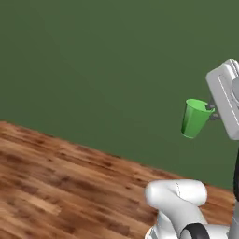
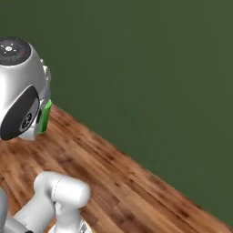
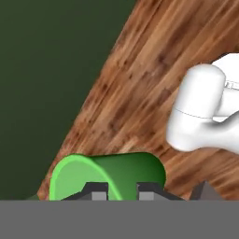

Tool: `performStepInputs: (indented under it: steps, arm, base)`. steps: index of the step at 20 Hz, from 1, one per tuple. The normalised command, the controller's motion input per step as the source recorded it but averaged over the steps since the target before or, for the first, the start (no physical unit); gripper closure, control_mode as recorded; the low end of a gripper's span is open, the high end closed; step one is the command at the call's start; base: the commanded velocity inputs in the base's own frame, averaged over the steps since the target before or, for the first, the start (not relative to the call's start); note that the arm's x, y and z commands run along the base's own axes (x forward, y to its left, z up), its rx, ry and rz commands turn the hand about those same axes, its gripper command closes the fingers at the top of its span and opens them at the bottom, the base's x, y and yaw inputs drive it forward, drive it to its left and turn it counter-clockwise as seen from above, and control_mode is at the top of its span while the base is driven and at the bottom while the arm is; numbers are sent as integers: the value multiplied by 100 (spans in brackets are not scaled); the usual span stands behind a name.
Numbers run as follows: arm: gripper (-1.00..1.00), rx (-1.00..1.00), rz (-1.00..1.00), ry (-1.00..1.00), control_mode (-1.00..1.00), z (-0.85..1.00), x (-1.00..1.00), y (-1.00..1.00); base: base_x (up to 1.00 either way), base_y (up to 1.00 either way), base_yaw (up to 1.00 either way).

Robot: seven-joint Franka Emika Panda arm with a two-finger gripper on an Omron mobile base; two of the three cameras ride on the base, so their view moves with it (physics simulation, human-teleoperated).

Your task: There is a tray on the dining counter. Grab the cup, mug, and pitcher and place them on the tray. The pitcher may be placed next to the tray if it cannot fit the tray.

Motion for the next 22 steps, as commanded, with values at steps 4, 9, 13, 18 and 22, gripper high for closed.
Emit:
performStepInputs:
  steps: [4, 9, 13, 18, 22]
  arm:
    - [100, 0, 0, 0, 100, 0, 0, 0]
    - [100, 0, 0, 0, 100, 0, 0, 0]
    - [100, 0, 0, 0, 100, 0, 0, 0]
    - [100, 0, 0, 0, 100, 0, 0, 0]
    - [100, 0, 0, 0, 100, 0, 0, 0]
  base:
    - [77, -20, 96]
    - [65, -25, 98]
    - [67, -48, 85]
    - [73, -67, 76]
    - [49, -98, 64]
